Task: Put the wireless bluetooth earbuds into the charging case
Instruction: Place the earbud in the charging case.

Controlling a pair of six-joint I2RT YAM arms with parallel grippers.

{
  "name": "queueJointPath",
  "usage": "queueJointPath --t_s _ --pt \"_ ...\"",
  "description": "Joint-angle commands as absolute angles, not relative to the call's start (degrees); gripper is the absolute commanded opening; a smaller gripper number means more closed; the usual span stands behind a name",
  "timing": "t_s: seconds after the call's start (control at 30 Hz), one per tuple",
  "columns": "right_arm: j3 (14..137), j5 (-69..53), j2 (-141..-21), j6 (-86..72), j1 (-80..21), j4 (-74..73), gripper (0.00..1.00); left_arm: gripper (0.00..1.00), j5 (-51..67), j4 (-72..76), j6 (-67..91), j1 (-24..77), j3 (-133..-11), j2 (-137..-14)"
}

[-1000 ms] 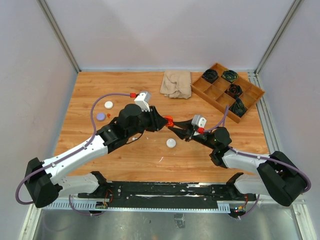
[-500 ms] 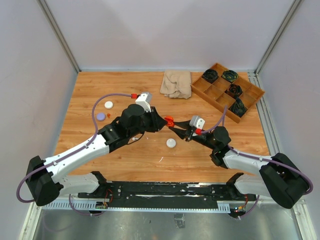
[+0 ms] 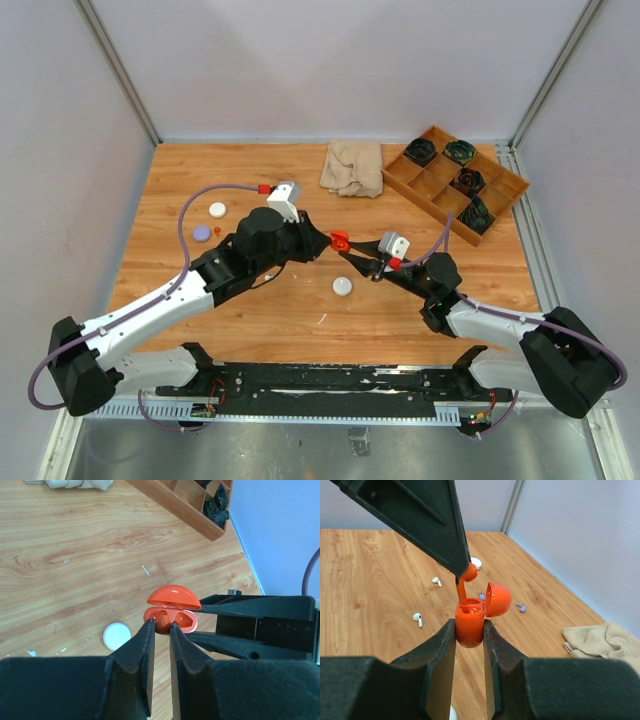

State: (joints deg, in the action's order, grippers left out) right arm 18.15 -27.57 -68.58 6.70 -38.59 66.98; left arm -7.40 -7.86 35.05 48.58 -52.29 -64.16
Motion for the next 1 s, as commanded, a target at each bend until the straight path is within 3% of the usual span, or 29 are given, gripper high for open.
queueJointPath --t_s 0.0,0.33,0.97 --pt "18.66 -26.17 -69.05 5.90 -38.83 70.54 0.01 0.13 -8.54 -5.97 30.82 49.13 -52.67 -60.83" --pt "18.54 -27.74 -70.15 2.87 -38.52 73.61 0.01 0.12 -4.82 -2.47 24.24 49.09 -50.71 -55.93" --pt "18.63 -32.54 -68.93 -0.72 -37.91 75.50 0.01 0.12 3.22 -1.45 15.31 49.13 -50.45 -58.10"
